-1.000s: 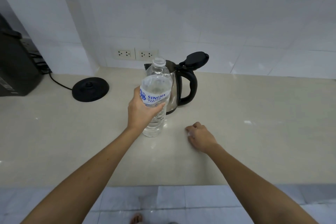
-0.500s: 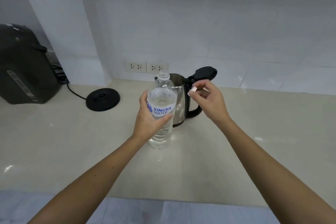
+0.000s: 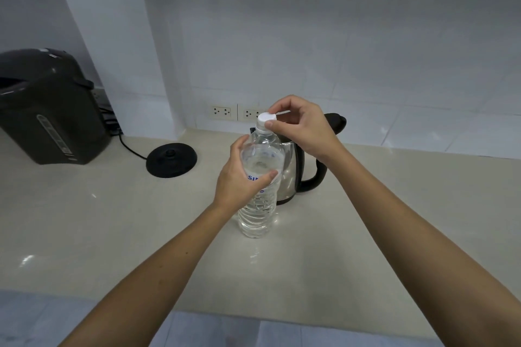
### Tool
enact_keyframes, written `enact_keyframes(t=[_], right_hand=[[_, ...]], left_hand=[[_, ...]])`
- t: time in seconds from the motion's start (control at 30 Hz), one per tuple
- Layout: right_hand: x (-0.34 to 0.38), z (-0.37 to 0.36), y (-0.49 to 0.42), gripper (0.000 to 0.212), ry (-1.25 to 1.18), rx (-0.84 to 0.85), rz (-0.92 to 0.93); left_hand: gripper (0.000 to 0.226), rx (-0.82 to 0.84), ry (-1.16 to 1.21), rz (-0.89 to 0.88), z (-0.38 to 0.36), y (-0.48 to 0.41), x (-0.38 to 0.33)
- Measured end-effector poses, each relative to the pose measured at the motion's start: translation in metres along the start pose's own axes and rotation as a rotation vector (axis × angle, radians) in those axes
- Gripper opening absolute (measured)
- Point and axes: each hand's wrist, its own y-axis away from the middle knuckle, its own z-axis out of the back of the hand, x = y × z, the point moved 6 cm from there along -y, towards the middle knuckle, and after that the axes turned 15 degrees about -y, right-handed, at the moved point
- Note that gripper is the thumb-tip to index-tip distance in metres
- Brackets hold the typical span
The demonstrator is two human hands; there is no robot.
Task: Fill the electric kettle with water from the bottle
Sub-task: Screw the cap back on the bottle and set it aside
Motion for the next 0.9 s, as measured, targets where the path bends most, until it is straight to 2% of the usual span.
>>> enact_keyframes(t=[0.27,0.53,0.63,0.9], right_hand=[[0.011,0.002,-0.007,0.019,0.181,0.098,-0.013],[0.041,-0.014,-0.023,0.035,0.631,0.395,-0.055],[0.05,-0.022,-0.027,0.035,0.828,0.515,-0.065],[0.06,-0.047,-0.036,0.034,1.11,0.767,-0.116]], left_hand=[[0.093,0.003,0.007,0.029,-0.003,0.003,0.001],[0.092,0.0,0.036,0.043,-0.004,0.004,0.001],[0.092,0.002,0.04,0.054,-0.004,0.005,0.003],[0.093,0.009,0.054,0.06,-0.006,0.006,0.003]])
